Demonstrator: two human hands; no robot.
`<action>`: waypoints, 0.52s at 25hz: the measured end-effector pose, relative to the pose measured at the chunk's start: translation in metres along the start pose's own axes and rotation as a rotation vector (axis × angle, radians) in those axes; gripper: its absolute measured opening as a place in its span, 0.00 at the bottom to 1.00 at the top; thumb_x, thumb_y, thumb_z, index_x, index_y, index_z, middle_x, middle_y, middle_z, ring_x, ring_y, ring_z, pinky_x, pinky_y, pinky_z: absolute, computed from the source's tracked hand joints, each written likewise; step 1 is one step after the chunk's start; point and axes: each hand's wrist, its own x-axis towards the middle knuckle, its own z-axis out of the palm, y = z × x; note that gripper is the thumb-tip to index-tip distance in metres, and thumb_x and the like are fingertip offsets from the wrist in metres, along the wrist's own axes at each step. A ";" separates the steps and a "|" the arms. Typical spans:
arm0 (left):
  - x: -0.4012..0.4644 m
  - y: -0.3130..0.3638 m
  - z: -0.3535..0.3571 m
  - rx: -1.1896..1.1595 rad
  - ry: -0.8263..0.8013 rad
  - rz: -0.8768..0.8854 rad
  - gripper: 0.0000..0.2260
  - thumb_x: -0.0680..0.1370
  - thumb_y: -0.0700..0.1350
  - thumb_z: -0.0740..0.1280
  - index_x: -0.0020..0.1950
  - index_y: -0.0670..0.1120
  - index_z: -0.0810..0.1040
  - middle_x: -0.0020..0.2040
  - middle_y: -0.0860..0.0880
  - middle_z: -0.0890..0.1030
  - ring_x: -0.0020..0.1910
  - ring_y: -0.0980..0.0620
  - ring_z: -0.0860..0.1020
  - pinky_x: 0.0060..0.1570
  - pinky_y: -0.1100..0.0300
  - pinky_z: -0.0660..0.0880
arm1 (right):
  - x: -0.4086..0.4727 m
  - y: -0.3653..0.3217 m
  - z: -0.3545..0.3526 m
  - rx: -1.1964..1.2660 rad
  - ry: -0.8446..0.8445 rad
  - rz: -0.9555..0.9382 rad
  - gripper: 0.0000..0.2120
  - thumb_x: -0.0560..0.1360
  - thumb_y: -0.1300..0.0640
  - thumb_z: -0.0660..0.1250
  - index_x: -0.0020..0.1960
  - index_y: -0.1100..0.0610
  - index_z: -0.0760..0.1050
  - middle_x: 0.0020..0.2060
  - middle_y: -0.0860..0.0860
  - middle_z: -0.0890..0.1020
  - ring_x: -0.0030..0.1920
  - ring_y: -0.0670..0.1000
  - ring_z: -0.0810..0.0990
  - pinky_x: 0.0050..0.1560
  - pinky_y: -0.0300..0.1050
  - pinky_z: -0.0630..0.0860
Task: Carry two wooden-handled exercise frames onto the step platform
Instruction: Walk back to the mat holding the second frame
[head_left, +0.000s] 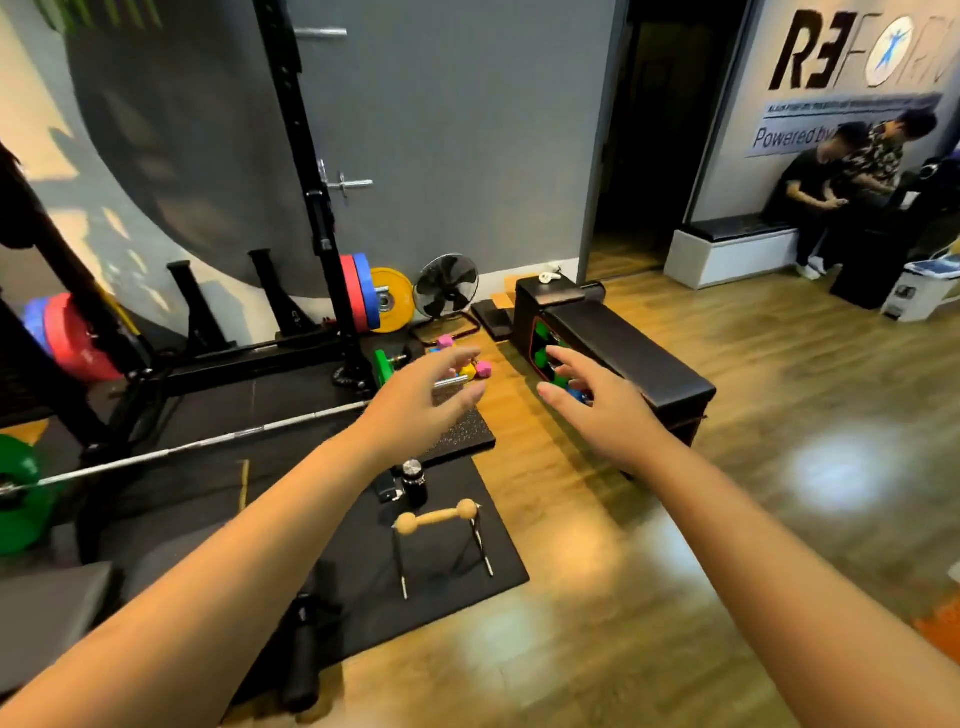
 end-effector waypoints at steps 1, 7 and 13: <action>0.009 -0.010 0.011 -0.005 0.009 -0.034 0.23 0.83 0.60 0.65 0.77 0.59 0.70 0.72 0.57 0.77 0.69 0.59 0.74 0.63 0.60 0.71 | 0.018 0.016 0.004 0.006 -0.026 -0.011 0.28 0.81 0.42 0.66 0.79 0.42 0.65 0.71 0.50 0.77 0.66 0.46 0.74 0.63 0.46 0.71; 0.074 -0.077 0.065 -0.001 0.037 -0.243 0.26 0.79 0.66 0.61 0.77 0.63 0.67 0.72 0.58 0.76 0.69 0.58 0.74 0.68 0.50 0.72 | 0.125 0.099 0.048 0.041 -0.237 -0.026 0.30 0.80 0.41 0.68 0.79 0.44 0.66 0.73 0.48 0.75 0.70 0.48 0.73 0.61 0.43 0.68; 0.127 -0.168 0.075 0.003 0.059 -0.332 0.27 0.80 0.64 0.61 0.78 0.58 0.69 0.71 0.54 0.78 0.67 0.55 0.75 0.68 0.49 0.72 | 0.218 0.149 0.119 0.042 -0.362 -0.042 0.36 0.73 0.30 0.61 0.79 0.40 0.65 0.73 0.46 0.74 0.72 0.49 0.72 0.67 0.50 0.71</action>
